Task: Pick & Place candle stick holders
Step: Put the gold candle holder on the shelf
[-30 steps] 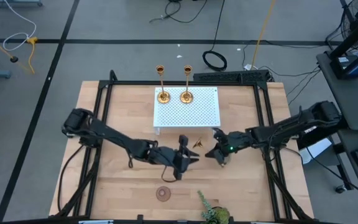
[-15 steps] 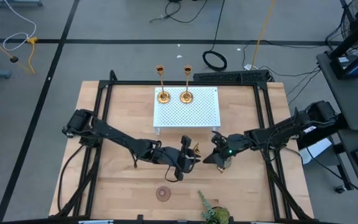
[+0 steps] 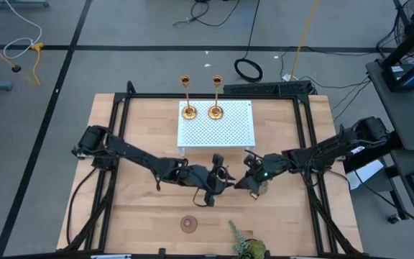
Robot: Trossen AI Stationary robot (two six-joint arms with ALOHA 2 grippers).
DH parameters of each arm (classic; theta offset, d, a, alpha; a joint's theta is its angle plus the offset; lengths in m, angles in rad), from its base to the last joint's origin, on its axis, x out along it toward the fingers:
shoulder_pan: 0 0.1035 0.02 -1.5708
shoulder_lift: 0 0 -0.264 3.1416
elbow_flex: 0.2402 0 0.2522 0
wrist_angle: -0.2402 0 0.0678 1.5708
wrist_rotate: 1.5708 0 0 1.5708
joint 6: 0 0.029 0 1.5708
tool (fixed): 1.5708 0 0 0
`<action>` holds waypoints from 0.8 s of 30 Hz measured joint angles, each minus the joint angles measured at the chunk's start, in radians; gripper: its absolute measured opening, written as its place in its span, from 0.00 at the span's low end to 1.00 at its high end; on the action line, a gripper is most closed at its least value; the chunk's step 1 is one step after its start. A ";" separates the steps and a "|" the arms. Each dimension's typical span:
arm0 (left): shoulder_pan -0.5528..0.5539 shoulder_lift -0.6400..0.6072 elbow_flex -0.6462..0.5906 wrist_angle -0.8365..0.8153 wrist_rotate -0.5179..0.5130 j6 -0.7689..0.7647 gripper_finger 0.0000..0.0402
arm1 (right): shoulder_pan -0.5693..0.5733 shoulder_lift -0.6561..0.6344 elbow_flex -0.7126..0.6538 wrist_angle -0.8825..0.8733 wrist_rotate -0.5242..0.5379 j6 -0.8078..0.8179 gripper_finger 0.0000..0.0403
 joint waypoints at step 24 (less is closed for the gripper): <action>-0.018 0.000 0.309 -0.642 -0.025 -0.093 0.22 | -0.063 0.001 0.000 -0.037 0.002 -0.024 0.02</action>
